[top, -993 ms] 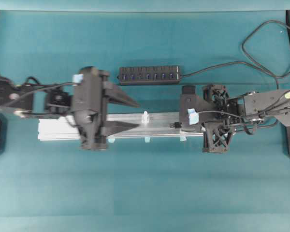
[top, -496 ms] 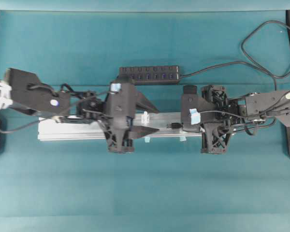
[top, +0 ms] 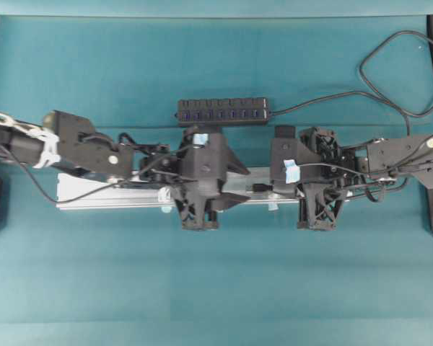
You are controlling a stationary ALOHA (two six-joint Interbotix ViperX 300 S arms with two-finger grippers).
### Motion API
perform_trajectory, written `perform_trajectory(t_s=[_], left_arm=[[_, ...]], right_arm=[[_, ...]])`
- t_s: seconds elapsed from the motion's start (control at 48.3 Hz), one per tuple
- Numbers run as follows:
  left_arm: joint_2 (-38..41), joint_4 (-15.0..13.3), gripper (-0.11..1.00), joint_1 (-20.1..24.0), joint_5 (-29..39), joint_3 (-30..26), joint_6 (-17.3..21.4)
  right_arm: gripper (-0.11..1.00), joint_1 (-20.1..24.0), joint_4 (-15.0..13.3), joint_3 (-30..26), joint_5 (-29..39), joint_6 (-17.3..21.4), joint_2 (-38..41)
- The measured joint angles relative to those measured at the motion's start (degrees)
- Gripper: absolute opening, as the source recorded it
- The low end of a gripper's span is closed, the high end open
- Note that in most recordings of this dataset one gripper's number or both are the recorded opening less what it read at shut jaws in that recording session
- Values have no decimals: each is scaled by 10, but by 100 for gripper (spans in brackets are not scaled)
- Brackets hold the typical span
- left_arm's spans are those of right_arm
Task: Pass the USB cable through three rings with both arms.
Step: 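Move the left gripper to the plug emerging from the right ring, then grasp the plug with the left gripper and release it from the right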
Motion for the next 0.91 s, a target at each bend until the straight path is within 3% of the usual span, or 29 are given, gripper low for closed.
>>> perform_trajectory(t_s=[0.352,0.91], left_arm=[[40,0,62,-1,19,-41,-3],[56,1,63,-1,36,-45,-10]], right_arm=[[-9,0,1,2,-2,4,-1],[-9,0,1,2,-2,4,-1]])
